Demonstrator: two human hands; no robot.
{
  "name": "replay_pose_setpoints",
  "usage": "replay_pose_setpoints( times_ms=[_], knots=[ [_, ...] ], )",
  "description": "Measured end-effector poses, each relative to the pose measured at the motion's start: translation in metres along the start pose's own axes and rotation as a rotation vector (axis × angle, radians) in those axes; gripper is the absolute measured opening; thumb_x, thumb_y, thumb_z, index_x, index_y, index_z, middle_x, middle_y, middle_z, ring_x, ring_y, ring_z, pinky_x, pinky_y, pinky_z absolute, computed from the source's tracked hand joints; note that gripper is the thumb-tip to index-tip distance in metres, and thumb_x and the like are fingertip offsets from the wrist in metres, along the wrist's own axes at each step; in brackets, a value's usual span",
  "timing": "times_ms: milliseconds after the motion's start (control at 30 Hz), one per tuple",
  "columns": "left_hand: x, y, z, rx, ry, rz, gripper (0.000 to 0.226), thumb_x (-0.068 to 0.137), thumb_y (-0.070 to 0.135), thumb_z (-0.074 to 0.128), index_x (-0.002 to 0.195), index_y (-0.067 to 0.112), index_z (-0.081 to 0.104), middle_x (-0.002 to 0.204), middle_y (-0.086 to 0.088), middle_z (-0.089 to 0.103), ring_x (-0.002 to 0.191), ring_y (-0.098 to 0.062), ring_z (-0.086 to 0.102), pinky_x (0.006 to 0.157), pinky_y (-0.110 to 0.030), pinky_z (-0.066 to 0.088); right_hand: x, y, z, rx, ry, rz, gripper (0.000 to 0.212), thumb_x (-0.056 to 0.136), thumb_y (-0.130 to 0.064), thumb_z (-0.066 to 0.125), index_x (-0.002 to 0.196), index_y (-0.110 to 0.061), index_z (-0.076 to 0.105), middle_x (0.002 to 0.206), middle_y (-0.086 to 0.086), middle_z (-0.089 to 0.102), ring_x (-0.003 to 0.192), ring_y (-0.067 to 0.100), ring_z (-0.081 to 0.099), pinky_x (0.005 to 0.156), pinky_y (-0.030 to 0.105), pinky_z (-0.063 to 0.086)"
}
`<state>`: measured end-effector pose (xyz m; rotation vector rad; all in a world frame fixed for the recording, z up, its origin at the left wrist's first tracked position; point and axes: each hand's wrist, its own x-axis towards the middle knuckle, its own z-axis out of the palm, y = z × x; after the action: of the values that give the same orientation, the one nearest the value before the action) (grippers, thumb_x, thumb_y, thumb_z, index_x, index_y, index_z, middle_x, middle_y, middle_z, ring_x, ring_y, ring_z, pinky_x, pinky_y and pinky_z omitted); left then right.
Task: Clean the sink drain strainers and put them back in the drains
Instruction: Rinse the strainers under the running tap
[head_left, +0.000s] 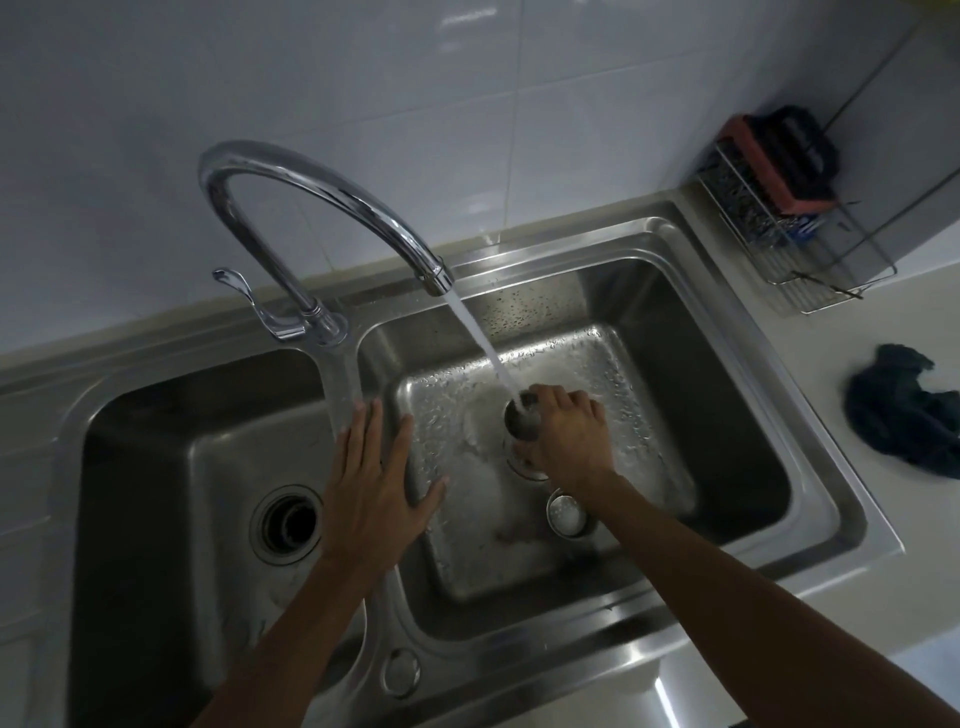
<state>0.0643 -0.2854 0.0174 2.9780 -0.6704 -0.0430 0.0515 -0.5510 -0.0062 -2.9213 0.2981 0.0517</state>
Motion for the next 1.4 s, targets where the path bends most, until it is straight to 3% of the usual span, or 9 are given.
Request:
replay_pose_setpoints(
  times_ms=[267,467,567,667,767,933,1100,1300,1400],
  knots=[
    [-0.001,0.0,-0.002,-0.002,0.007,-0.003,0.093,0.094,0.078,0.034,0.163,0.015,0.031,0.172,-0.02,0.009,0.162,-0.033,0.0,0.13,-0.05,0.006,0.001,-0.002,0.002,-0.018,-0.014,-0.019,0.075,0.073,-0.063,0.075,0.133,-0.023,0.053,0.124,-0.002,0.066,0.113,0.027,0.06,0.097,0.043,0.044],
    [0.0,0.0,-0.001,0.005,-0.005,-0.008,0.093,0.094,0.078,0.034,0.163,0.016,0.029,0.173,-0.019,0.007,0.162,-0.033,-0.001,0.13,-0.05,0.007,0.011,-0.009,0.004,0.105,-0.024,0.01,0.078,0.072,-0.058,0.081,0.133,-0.018,0.052,0.124,0.003,0.062,0.11,0.027,0.06,0.092,0.043,0.049],
    [0.0,0.0,-0.001,0.01,-0.01,-0.009,0.093,0.094,0.079,0.033,0.164,0.017,0.028,0.173,-0.019,0.006,0.162,-0.032,-0.002,0.129,-0.048,0.004,0.011,-0.01,0.003,0.547,-0.084,0.27,0.076,0.067,-0.05,0.089,0.126,-0.012,0.06,0.115,0.003,0.067,0.101,0.02,0.064,0.087,0.037,0.056],
    [-0.001,-0.001,-0.001,0.009,0.002,-0.007,0.093,0.094,0.079,0.034,0.163,0.016,0.029,0.173,-0.019,0.008,0.162,-0.032,-0.002,0.13,-0.049,0.005,0.014,-0.009,0.001,1.13,-0.173,0.753,0.053,0.066,-0.054,0.087,0.093,-0.01,0.072,0.087,0.002,0.075,0.08,0.02,0.069,0.076,0.035,0.059],
    [-0.001,-0.001,0.0,0.009,0.005,-0.005,0.094,0.094,0.078,0.035,0.163,0.015,0.029,0.173,-0.02,0.007,0.162,-0.033,-0.002,0.13,-0.05,0.007,0.011,-0.003,0.003,1.582,-0.316,1.024,0.057,0.068,-0.046,0.088,0.105,-0.004,0.073,0.085,0.014,0.072,0.073,0.027,0.067,0.071,0.038,0.057],
    [0.0,-0.001,0.001,0.013,-0.007,-0.01,0.095,0.094,0.08,0.031,0.164,0.016,0.027,0.173,-0.019,0.005,0.162,-0.033,-0.003,0.13,-0.052,0.008,0.001,0.002,0.008,1.746,-0.411,1.041,0.062,0.067,-0.048,0.087,0.114,-0.01,0.072,0.092,0.016,0.075,0.074,0.025,0.066,0.084,0.04,0.057],
    [0.0,-0.001,0.0,0.004,0.0,-0.014,0.095,0.093,0.08,0.031,0.163,0.016,0.03,0.173,-0.02,0.007,0.162,-0.033,0.0,0.13,-0.052,0.011,-0.016,0.008,0.011,1.843,-0.476,1.128,0.06,0.073,-0.048,0.084,0.116,-0.01,0.067,0.085,0.015,0.077,0.069,0.022,0.071,0.077,0.038,0.06],
    [0.0,-0.001,0.001,0.005,0.01,-0.013,0.095,0.092,0.08,0.034,0.162,0.016,0.031,0.173,-0.019,0.007,0.162,-0.032,-0.002,0.13,-0.051,0.009,-0.002,0.006,0.004,1.884,-0.398,1.087,0.061,0.076,-0.045,0.084,0.123,-0.01,0.064,0.109,0.018,0.069,0.083,0.024,0.067,0.073,0.034,0.061],
    [0.0,-0.001,0.002,0.003,0.025,-0.008,0.094,0.093,0.079,0.035,0.162,0.016,0.033,0.173,-0.019,0.009,0.162,-0.033,0.001,0.129,-0.052,0.011,0.006,0.003,0.002,1.934,-0.39,1.052,0.051,0.073,-0.046,0.086,0.102,-0.005,0.076,0.103,0.017,0.069,0.088,0.024,0.065,0.076,0.035,0.061]
  ],
)
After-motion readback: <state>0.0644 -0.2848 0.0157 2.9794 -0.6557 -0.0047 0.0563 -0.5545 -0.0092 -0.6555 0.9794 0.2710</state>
